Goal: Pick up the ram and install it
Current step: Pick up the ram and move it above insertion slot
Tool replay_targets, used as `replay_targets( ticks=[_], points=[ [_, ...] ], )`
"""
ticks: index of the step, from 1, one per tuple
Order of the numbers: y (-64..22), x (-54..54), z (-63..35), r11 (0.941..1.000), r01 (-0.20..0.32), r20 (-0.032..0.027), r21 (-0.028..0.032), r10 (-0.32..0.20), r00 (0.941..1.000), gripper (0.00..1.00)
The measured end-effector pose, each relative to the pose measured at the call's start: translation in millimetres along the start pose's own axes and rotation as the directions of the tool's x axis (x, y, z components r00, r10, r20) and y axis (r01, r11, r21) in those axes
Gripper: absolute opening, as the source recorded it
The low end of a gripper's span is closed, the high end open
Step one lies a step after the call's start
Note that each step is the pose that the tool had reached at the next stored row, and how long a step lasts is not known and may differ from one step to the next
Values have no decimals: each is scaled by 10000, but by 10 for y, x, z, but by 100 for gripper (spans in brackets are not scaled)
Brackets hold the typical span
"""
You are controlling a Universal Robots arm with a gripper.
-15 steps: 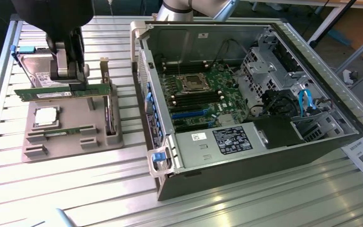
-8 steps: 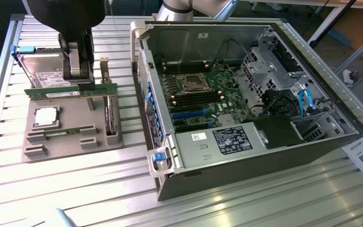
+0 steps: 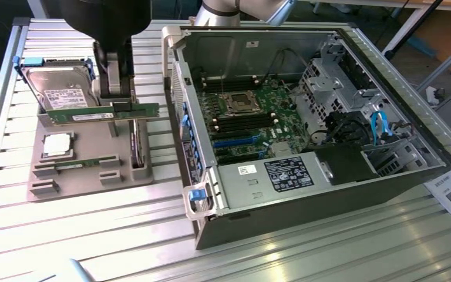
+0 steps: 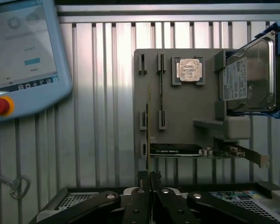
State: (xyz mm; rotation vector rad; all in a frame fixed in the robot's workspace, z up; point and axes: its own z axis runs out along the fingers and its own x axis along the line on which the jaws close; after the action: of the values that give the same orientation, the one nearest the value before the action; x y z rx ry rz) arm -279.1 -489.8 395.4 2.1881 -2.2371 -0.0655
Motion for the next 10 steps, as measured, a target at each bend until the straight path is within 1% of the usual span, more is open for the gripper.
replay_targets(
  ticks=[6,8,10],
  points=[
    [-124,8,-5,10000,0,0,0,0,10000,12],
    [-198,13,-8,10000,0,0,1,0,10000,12],
    [-248,17,-10,10000,0,-1,0,0,10000,12]
  ],
)
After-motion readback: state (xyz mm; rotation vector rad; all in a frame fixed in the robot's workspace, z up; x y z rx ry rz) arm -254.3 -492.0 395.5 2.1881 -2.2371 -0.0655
